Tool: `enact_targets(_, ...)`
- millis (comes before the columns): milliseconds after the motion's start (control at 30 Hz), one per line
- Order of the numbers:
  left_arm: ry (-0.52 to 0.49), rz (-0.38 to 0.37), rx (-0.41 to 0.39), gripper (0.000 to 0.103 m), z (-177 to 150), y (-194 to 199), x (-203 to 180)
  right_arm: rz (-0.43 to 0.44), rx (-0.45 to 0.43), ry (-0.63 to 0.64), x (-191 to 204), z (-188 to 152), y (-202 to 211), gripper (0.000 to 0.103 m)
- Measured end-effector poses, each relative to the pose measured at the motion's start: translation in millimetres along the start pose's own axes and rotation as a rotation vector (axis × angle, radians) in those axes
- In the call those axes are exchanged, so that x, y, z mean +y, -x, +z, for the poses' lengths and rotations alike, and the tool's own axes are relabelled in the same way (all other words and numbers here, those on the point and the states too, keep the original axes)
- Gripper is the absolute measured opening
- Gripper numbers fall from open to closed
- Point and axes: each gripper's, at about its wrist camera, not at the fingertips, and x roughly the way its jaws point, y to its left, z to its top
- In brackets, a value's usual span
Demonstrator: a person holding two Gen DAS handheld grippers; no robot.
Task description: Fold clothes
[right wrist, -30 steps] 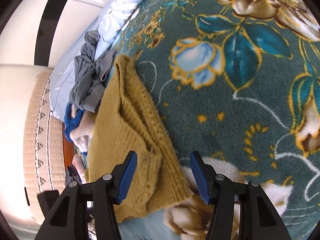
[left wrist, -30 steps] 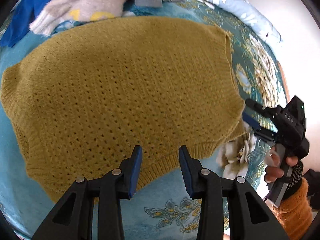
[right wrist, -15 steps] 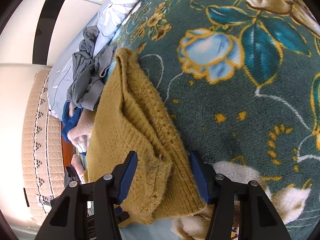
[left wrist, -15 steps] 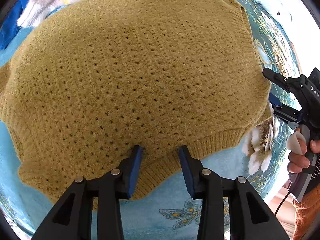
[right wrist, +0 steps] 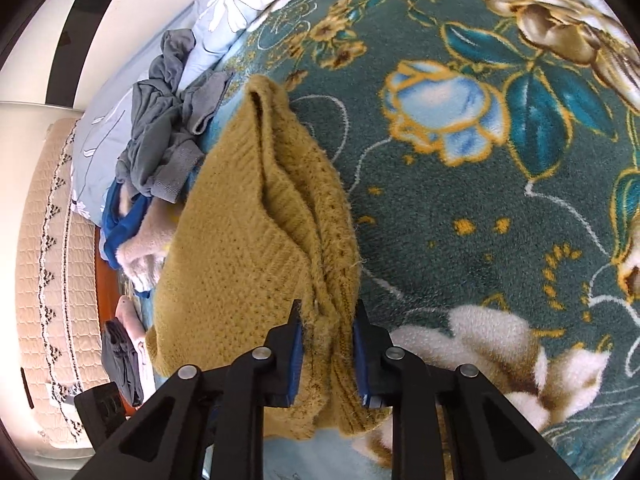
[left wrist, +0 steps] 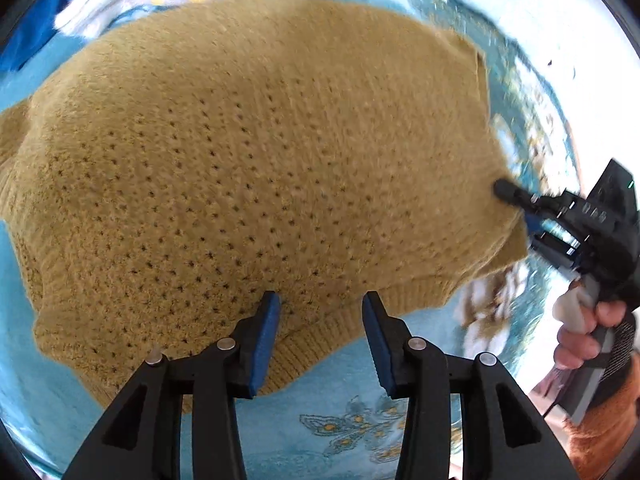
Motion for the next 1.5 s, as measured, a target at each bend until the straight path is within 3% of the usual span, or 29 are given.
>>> enact_targets(100,0.094,-0.064,-0.101,0.044,1.9,26.7,17.3,-0.007,-0.001,0.018,15.6,0.0,4.3,0.022)
enact_targets(367,0.467,-0.048,-0.298,0.044,-14.7,80.8,97.4,-0.083,0.015,0.184,89.4,-7.2,9.8,0.022)
enact_targets(567,0.582,-0.043,-0.440,0.044,-38.8,120.4,125.8,-0.083,0.012,0.397,165.4,-26.0,10.8,0.022)
enact_targets(667,0.642,-0.059,-0.490,0.044,-57.3,134.5,150.8,-0.075,0.024,0.578,214.9,-52.2,4.6,0.021)
enact_targets(800,0.730,-0.083,-0.534,0.044,-54.3,145.7,179.6,-0.046,0.066,0.855,272.0,-109.3,-8.3,0.021)
enact_targets(1000,0.829,-0.101,-0.585,0.044,-75.4,159.3,202.1,-0.056,0.206,1.149,305.9,-196.0,-59.9,0.021)
enact_targets(1200,0.888,-0.098,-0.581,0.044,-84.0,159.0,218.9,-0.132,0.349,1.134,290.3,-222.5,-123.5,0.021)
enact_targets(1500,0.904,-0.100,-0.550,0.044,-74.3,150.0,226.7,-0.030,0.353,1.075,298.1,-219.8,-113.7,0.021)
